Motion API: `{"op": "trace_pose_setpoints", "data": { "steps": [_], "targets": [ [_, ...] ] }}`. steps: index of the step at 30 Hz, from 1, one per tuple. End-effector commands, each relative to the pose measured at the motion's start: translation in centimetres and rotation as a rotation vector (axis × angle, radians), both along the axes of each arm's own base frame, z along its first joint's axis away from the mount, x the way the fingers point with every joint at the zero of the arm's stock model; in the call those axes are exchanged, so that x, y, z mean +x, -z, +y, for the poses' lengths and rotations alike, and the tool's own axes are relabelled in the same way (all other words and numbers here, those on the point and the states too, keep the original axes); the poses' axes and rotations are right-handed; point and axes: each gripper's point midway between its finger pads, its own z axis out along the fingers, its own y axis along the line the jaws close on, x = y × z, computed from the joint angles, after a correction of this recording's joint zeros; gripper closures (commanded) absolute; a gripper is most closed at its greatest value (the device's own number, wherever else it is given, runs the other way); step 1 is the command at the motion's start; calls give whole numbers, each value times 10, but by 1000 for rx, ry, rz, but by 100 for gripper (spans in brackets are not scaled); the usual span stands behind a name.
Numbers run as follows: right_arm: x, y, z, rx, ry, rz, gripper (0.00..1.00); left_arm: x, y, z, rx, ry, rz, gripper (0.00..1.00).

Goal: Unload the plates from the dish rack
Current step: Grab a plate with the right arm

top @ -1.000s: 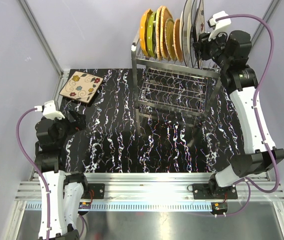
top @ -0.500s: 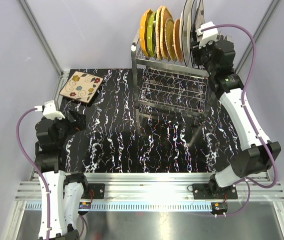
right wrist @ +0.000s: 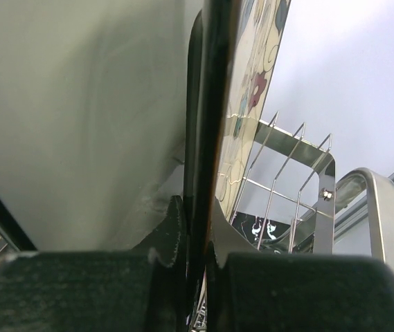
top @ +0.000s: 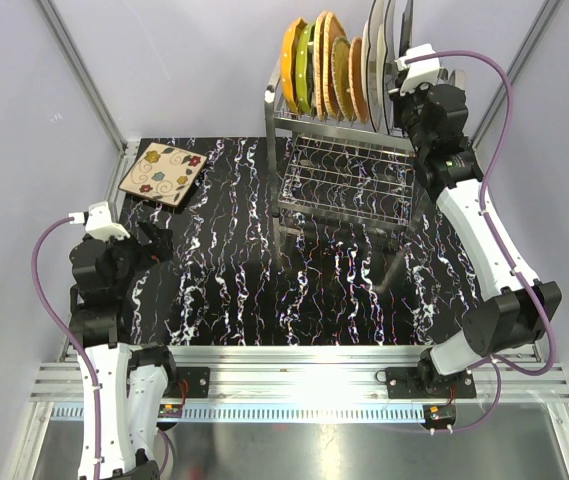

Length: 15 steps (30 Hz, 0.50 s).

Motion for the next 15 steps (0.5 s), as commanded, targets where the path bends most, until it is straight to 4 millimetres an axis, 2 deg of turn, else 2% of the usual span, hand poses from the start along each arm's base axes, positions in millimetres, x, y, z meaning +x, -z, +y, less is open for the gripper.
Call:
{"op": "trace_pose_setpoints", "data": {
  "steps": [1, 7, 8, 11, 15],
  "targets": [
    [-27, -81, 7, 14, -79, -234, 100, 0, -23, -4, -1, 22, -68, 1],
    [-46, -129, 7, 72, -98, -334, 100, -1, -26, -6, -7, 32, -76, 1],
    [-51, -143, 6, 95, -102, -358, 100, 0, -26, -7, -7, 33, -76, 1],
    [-58, -164, 5, 156, -105, -381, 100, -1, -28, -7, -8, 36, -80, 1],
    [-61, -179, 6, 212, -116, -389, 100, -1, -29, -8, -11, 37, -83, 1]
  ]
}}
